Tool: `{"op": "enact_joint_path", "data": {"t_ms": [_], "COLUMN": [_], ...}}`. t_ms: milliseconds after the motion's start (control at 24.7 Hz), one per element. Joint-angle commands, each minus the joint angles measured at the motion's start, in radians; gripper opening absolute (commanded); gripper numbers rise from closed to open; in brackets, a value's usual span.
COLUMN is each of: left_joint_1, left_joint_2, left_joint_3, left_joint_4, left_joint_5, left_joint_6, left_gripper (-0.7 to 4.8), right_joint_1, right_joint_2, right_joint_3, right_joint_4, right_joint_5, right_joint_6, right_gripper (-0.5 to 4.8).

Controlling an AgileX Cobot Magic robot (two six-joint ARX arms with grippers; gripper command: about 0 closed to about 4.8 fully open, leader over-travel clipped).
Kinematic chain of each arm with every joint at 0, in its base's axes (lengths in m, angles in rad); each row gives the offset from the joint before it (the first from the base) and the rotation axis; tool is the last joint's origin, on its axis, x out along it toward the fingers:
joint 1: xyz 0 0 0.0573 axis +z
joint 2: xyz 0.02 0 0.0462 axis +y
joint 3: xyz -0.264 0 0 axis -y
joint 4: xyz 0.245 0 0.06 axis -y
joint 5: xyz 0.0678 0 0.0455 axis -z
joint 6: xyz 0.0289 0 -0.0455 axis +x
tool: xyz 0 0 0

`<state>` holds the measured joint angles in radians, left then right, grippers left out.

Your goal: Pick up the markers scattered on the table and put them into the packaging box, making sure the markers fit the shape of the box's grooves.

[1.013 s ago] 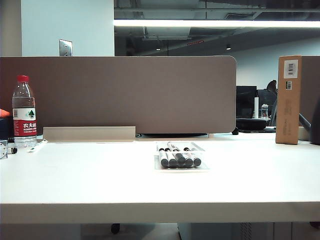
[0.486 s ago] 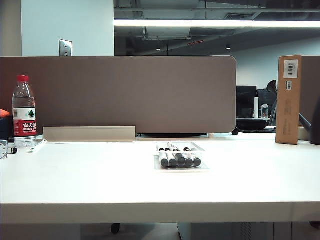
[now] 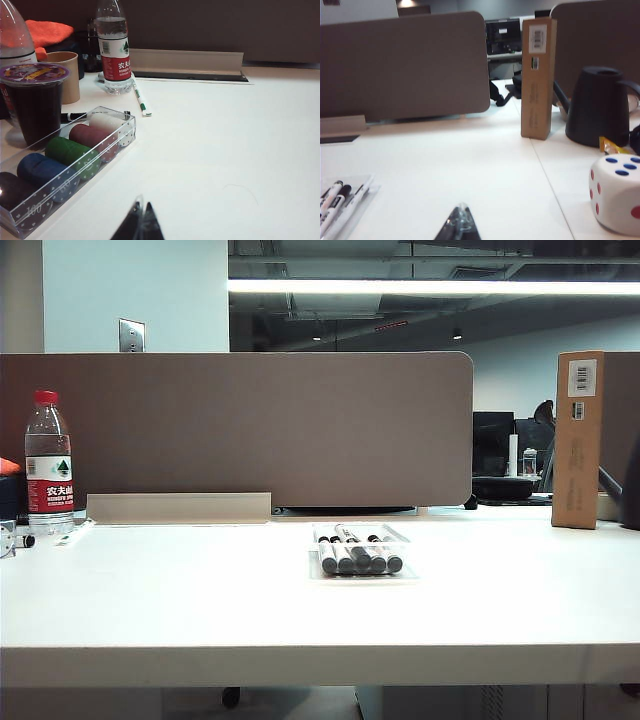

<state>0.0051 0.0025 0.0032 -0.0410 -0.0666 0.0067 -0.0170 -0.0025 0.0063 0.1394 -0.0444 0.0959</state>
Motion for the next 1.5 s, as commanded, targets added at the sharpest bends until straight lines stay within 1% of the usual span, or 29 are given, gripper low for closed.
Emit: {"op": "enact_joint_path", "data": {"t_ms": [41, 122, 689, 932, 1215, 1499], "left_joint_1": [0.003, 0.003, 0.003, 0.003, 0.003, 0.003], "left_joint_2": [0.000, 0.000, 0.000, 0.000, 0.000, 0.000], "left_joint_3": [0.004, 0.004, 0.004, 0.004, 0.004, 0.004], "left_joint_4": [0.012, 0.012, 0.012, 0.013, 0.012, 0.012], "left_joint_5": [0.001, 0.001, 0.001, 0.001, 0.001, 0.001], "left_joint_6": [0.001, 0.001, 0.001, 0.001, 0.001, 0.001], "left_gripper": [-0.04, -0.04, -0.04, -0.04, -0.04, -0.04], "right_joint_1": [0.001, 0.001, 0.001, 0.001, 0.001, 0.001], "right_joint_2": [0.000, 0.000, 0.000, 0.000, 0.000, 0.000], "right_joint_3": [-0.005, -0.005, -0.005, -0.005, -0.005, -0.005], "right_joint_4": [-0.026, -0.049, -0.054, -0.099, -0.077, -0.097], "right_joint_5": [0.005, 0.005, -0.002, -0.002, -0.002, -0.002], "right_joint_6": [-0.003, -0.003, -0.003, -0.003, -0.003, -0.002], "right_gripper": [-0.05, -0.05, -0.05, -0.05, -0.05, -0.05]}}
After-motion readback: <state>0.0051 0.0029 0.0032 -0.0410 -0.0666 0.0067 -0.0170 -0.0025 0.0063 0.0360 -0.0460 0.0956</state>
